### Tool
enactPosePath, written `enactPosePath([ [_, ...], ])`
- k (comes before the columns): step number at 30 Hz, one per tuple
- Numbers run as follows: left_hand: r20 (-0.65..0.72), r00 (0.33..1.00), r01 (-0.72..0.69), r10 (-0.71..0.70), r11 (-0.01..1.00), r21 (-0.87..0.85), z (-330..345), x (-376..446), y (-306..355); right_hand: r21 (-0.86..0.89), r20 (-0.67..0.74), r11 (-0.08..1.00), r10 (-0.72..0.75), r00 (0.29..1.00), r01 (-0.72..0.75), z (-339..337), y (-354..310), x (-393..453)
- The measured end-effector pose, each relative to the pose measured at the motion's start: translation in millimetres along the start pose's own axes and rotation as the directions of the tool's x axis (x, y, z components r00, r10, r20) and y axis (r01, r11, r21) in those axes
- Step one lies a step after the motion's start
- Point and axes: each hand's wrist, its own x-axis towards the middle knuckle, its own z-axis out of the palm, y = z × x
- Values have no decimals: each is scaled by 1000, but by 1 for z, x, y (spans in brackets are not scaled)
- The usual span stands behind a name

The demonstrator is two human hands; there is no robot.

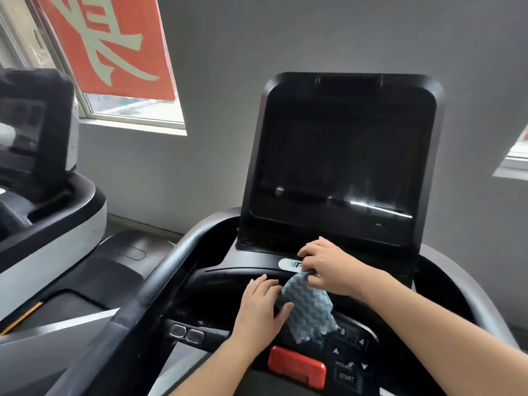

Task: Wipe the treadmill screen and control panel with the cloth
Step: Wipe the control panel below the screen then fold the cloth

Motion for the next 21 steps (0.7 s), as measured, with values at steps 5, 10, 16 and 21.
enactPosePath([
  [5, -66, 997, -57, 49, 989, -139, -27, 49, 22, 66, -235, 993, 112, 966, -99, -19, 30, -43],
  [10, -192, 979, -79, 67, 996, -51, -68, 95, 36, 213, -482, 959, 269, 834, -187, -29, 42, -77],
  [16, -234, 960, -190, 154, 972, -138, -82, 108, 66, 243, -619, 938, 347, 705, -248, -45, 25, -101],
  [21, -231, 961, -196, 152, 964, -182, -97, 107, 67, 138, -664, 899, 396, 634, -416, -68, 3, -106],
])
